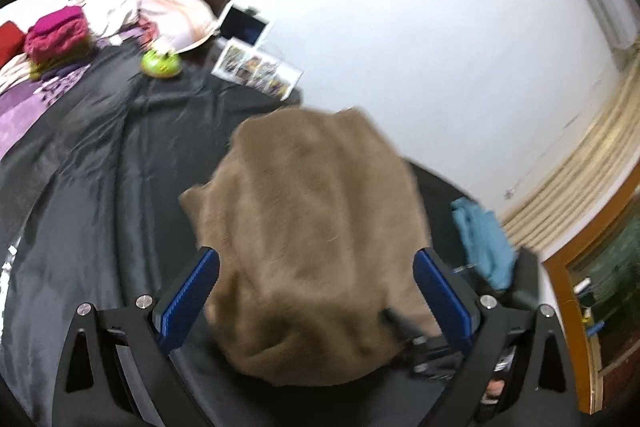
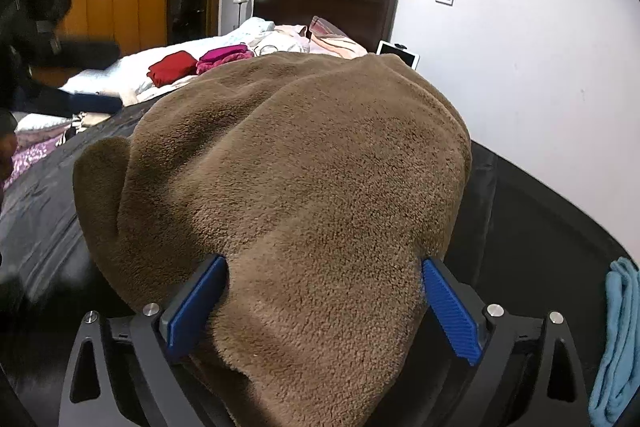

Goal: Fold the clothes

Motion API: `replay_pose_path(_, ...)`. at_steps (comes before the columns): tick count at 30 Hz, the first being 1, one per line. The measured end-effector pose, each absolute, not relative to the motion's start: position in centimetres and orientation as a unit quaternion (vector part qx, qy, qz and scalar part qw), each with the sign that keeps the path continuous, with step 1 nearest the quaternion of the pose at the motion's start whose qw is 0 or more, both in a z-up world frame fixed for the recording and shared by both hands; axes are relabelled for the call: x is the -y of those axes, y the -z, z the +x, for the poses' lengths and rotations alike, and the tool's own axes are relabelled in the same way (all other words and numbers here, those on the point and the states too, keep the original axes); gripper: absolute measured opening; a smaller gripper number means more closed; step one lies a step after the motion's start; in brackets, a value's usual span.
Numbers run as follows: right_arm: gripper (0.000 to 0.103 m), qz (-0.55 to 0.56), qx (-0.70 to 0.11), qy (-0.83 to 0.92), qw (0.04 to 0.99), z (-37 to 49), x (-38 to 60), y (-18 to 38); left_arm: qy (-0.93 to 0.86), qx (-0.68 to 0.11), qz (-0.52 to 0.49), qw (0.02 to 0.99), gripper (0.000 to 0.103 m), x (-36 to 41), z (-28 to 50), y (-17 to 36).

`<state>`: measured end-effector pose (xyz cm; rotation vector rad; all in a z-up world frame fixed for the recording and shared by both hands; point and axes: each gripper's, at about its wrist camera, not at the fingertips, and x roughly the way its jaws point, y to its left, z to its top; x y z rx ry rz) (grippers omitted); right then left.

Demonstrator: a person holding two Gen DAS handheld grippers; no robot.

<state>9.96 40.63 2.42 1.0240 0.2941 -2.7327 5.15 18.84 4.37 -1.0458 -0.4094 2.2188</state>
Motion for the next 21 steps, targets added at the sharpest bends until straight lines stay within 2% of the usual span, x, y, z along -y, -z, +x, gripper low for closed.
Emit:
replay_pose_path(5, 0.101, 0.349, -0.094, 0.926, 0.106, 9.9, -41.0, -2.3, -0.814, 0.145, -0.411, 0.384, 0.099, -23.1, 5.1, -3.6)
replay_pose_path(10, 0.101, 0.348, -0.095, 0.926, 0.108, 10.0, -41.0, -2.3, -0.810, 0.097, -0.448, 0.367, 0.099, -25.4, 5.1, -1.3)
replay_pose_path(21, 0.101, 0.347, -0.097, 0.926, 0.112, 10.0, -41.1, -2.3, -0.828, 0.048, -0.429, 0.359, 0.098, -25.1, 6.7, 0.5)
